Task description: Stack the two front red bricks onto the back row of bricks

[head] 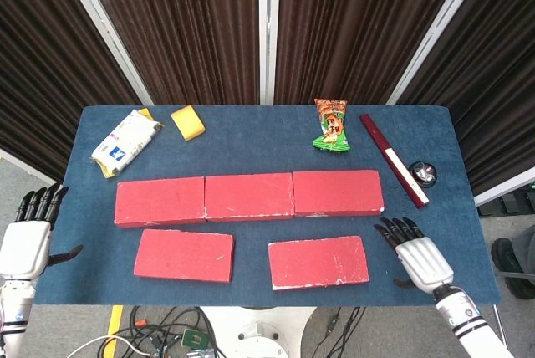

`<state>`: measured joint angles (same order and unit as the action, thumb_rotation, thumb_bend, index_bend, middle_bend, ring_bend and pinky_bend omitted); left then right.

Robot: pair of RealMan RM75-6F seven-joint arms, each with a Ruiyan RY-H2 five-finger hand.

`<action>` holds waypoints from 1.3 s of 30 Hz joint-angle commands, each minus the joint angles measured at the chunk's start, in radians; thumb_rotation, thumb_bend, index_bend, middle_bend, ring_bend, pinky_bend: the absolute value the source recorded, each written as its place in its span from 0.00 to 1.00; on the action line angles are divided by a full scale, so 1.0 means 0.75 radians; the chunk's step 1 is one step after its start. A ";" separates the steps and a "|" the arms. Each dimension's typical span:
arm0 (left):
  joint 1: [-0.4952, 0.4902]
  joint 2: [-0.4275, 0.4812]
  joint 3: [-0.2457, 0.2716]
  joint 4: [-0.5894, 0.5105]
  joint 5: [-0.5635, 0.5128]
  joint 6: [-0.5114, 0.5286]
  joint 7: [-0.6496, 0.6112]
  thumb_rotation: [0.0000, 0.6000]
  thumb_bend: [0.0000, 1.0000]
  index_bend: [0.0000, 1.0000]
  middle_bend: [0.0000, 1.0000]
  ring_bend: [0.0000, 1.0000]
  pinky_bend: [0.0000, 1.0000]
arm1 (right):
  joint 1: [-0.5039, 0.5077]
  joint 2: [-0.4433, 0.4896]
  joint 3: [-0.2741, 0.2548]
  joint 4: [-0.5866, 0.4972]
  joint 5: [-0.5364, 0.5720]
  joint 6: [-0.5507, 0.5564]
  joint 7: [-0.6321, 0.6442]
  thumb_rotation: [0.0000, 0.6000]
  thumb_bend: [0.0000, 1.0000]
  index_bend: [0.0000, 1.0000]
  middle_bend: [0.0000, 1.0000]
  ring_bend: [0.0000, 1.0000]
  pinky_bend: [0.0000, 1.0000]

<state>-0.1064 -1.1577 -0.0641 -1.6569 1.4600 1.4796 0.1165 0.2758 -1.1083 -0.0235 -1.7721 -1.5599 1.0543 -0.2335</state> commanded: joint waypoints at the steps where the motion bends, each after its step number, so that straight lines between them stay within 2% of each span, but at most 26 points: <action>1: -0.003 0.000 0.004 0.008 -0.002 -0.012 -0.003 1.00 0.00 0.00 0.00 0.00 0.00 | 0.063 -0.042 -0.001 -0.038 0.011 -0.079 -0.026 1.00 0.00 0.00 0.00 0.00 0.00; 5: -0.004 -0.001 0.006 0.014 -0.002 -0.016 -0.013 1.00 0.00 0.00 0.00 0.00 0.00 | 0.105 -0.092 -0.003 -0.064 0.027 -0.136 -0.070 1.00 0.00 0.00 0.00 0.00 0.00; 10: -0.002 -0.001 0.013 0.023 0.017 -0.009 -0.032 1.00 0.00 0.00 0.00 0.00 0.00 | 0.152 -0.178 -0.010 -0.078 0.052 -0.205 -0.048 1.00 0.00 0.00 0.00 0.00 0.00; 18: 0.006 0.010 0.015 0.040 0.019 0.000 -0.065 1.00 0.00 0.00 0.00 0.00 0.00 | 0.169 -0.285 0.014 -0.052 0.080 -0.158 -0.126 1.00 0.00 0.00 0.00 0.00 0.00; 31: 0.008 0.018 0.021 0.055 0.037 0.005 -0.118 1.00 0.00 0.00 0.00 0.00 0.00 | 0.243 -0.360 0.031 -0.080 0.284 -0.237 -0.230 1.00 0.00 0.00 0.00 0.00 0.00; 39: 0.010 0.015 0.024 0.078 0.031 -0.003 -0.147 1.00 0.00 0.00 0.00 0.00 0.00 | 0.285 -0.408 0.050 -0.043 0.390 -0.246 -0.277 1.00 0.00 0.00 0.00 0.00 0.00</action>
<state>-0.0988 -1.1459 -0.0461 -1.5989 1.4838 1.4776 0.0065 0.4819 -1.4049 0.0095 -1.8117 -1.2797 0.8723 -0.4350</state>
